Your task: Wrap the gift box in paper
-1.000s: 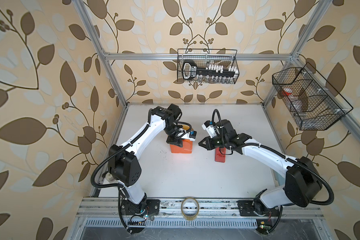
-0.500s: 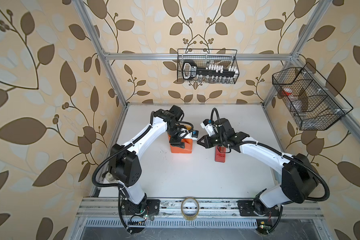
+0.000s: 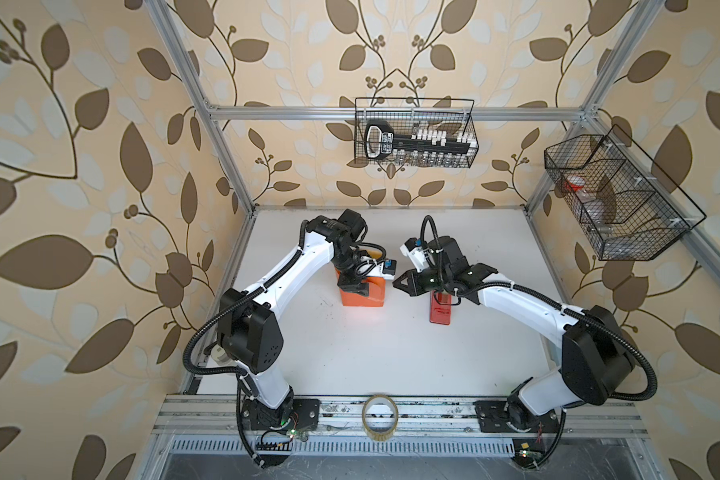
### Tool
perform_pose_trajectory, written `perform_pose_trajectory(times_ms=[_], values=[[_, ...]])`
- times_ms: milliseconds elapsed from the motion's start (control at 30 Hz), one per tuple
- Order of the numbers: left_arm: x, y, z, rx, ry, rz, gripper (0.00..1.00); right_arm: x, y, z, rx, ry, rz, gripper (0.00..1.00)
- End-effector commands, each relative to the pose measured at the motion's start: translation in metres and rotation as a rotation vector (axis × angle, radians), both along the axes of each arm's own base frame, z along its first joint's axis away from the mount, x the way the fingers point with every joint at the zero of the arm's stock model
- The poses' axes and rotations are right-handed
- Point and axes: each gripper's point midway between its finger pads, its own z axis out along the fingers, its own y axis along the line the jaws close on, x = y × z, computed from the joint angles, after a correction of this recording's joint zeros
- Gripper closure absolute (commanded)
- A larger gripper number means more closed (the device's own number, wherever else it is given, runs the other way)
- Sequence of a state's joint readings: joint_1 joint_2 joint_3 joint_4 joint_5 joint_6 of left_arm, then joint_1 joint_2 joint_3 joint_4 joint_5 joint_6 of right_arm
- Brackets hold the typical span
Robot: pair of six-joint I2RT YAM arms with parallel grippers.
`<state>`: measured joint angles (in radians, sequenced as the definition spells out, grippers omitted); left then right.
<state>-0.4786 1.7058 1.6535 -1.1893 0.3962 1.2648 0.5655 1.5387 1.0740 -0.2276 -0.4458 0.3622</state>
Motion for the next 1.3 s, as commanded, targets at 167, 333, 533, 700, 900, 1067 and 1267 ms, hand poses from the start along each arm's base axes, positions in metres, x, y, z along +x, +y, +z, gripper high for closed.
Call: perform_pose_trajectory(times_ms=[167,333,533,700,900,1067,1267], values=[[-0.016,-0.002,0.017,-0.018,0.037,-0.024,0.65,0.0,0.004,0.02,0.008,-0.06,0.027,0.84],[-0.01,0.0,0.006,0.002,0.029,-0.018,0.62,0.002,0.004,0.02,0.009,-0.061,0.02,0.84],[-0.001,0.002,-0.004,0.018,-0.027,-0.017,0.36,0.006,0.003,0.017,0.01,-0.056,0.013,0.84],[0.006,0.001,-0.011,0.017,-0.068,-0.018,0.36,0.009,0.006,0.018,0.024,-0.053,0.01,0.84],[-0.002,-0.003,-0.003,-0.01,-0.045,-0.012,0.62,0.008,0.008,0.014,0.02,-0.044,0.014,0.85],[-0.001,-0.005,0.01,-0.032,-0.065,-0.001,0.42,0.012,0.01,0.012,0.022,-0.038,0.007,0.85],[0.01,-0.004,0.01,-0.014,-0.105,0.013,0.01,0.011,0.013,0.011,0.022,-0.036,0.015,0.85]])
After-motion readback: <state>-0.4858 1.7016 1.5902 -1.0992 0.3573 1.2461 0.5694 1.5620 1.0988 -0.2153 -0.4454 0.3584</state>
